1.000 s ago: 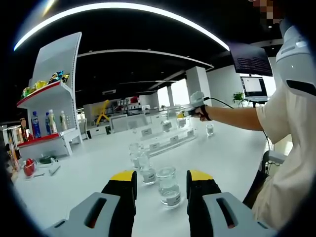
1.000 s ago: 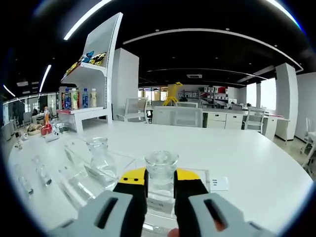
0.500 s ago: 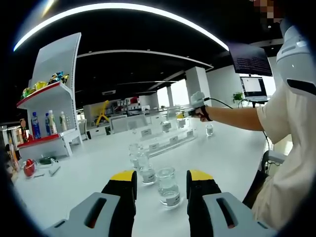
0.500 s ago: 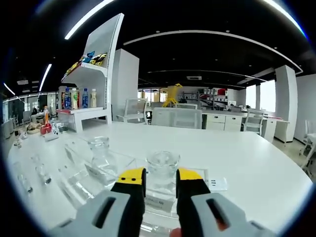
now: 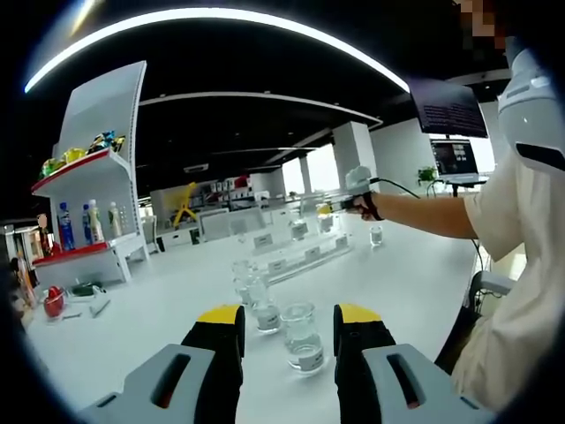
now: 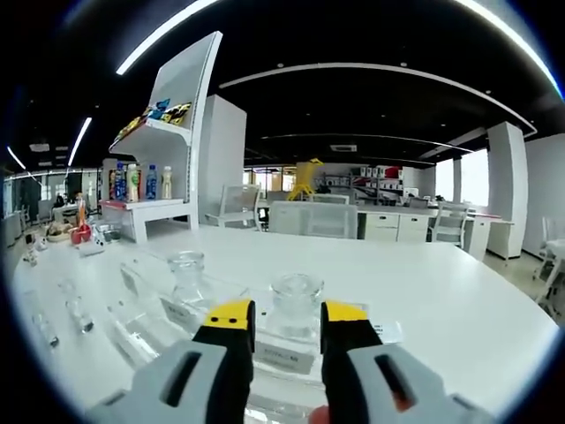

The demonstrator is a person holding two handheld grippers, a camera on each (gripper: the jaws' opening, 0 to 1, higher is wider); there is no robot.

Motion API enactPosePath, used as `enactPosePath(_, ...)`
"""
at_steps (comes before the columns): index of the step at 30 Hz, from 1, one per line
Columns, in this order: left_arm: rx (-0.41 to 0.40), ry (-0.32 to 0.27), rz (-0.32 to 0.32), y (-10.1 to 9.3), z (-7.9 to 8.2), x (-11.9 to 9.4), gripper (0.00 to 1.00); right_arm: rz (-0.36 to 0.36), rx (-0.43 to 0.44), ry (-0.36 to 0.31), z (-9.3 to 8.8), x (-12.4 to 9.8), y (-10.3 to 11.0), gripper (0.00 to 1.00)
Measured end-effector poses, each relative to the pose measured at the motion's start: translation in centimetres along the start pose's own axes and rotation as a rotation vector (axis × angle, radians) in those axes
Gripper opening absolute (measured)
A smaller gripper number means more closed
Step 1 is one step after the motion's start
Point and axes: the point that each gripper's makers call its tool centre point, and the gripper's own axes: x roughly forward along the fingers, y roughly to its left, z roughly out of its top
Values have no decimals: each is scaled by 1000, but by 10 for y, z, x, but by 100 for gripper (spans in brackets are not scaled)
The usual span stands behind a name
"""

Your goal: Identify the label on the chemical reagent bottle, grasp the chemical reagent bottle, and place it in the designated position on the reagent rack

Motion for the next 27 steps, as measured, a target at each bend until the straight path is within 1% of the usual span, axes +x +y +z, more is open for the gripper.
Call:
enactPosePath(5, -1, 0, 2, -1, 0, 0, 40, -10, -7, -20, 9, -13, -2, 30)
enactPosePath(10, 2, -11, -1, -4, 3, 1, 40, 11, -12, -39, 18, -29, 6, 30)
enactPosePath(12, 2, -15, -2, -6, 4, 0, 40, 18, -29, -40, 19, -37, 11, 30)
enactPosePath(15, 8, -12, -2, -8, 4, 0, 40, 12, -63, -34, 16, -46, 10, 30)
enactPosePath(19, 20, 1, -1, -11, 1, -1, 40, 12, -61, -32, 13, -59, 9, 30)
enactPosePath(22, 21, -12, -7, -14, 4, -5, 40, 9, -52, -44, 17, -70, 8, 30)
enactPosePath(27, 20, -29, 7, -11, 7, -12, 40, 13, -55, -64, 25, -92, 11, 29)
